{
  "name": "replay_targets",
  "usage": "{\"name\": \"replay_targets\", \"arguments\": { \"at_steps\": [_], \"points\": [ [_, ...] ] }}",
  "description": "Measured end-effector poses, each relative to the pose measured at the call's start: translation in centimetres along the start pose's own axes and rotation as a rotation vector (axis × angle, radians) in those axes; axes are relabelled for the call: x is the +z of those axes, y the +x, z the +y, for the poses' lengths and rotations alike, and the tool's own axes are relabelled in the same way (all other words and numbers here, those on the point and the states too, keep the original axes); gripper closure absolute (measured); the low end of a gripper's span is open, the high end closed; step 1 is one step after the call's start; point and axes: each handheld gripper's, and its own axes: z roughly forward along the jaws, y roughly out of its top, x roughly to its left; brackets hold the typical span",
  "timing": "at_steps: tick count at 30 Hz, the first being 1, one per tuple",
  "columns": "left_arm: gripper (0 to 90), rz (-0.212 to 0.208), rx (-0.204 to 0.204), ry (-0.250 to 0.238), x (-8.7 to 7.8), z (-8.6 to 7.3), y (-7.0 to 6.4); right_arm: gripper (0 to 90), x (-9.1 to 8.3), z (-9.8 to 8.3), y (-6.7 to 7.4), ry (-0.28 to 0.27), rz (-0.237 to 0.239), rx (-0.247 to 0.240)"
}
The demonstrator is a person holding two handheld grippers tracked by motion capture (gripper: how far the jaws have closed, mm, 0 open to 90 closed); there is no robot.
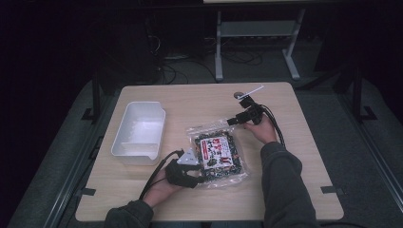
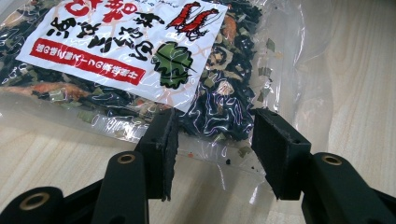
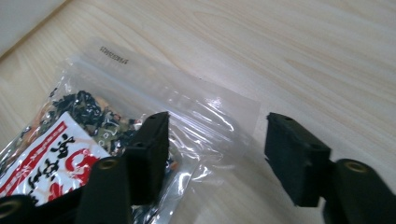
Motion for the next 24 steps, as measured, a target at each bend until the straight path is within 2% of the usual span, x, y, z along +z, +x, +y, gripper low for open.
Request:
{"name": "replay_targets", "arguments": {
  "at_steps": [5,9,11,14,20,24],
  "points": [
    [50.1,0.002,0.002,0.0,0.0,0.0,0.0,50.4,0.9,-0.2,-0.9,-0.012,0.012,0.056],
    [50.1,0.007,0.005,-0.001,0.1,0.0,-0.1,53.5,1.4,-0.3,-1.2,-0.006,0.018,0.069],
    [50.5,0.01,0.007,-0.001,0.1,0.0,-0.1,59.6,1.5,-0.4,-1.4,-0.008,0.04,0.082],
    [51.4,0.014,0.005,-0.004,0.1,-0.1,-0.1,63.5,1.6,-0.4,-1.4,-0.01,0.052,0.081],
    [51.9,0.019,0.004,-0.011,0.1,-0.2,-0.1,79.7,1.0,-0.4,-1.5,-0.023,0.039,0.071],
    [51.9,0.021,0.004,-0.011,0.1,-0.2,-0.1,86.5,0.6,-0.4,-1.4,-0.03,0.032,0.052]
  ]
}}
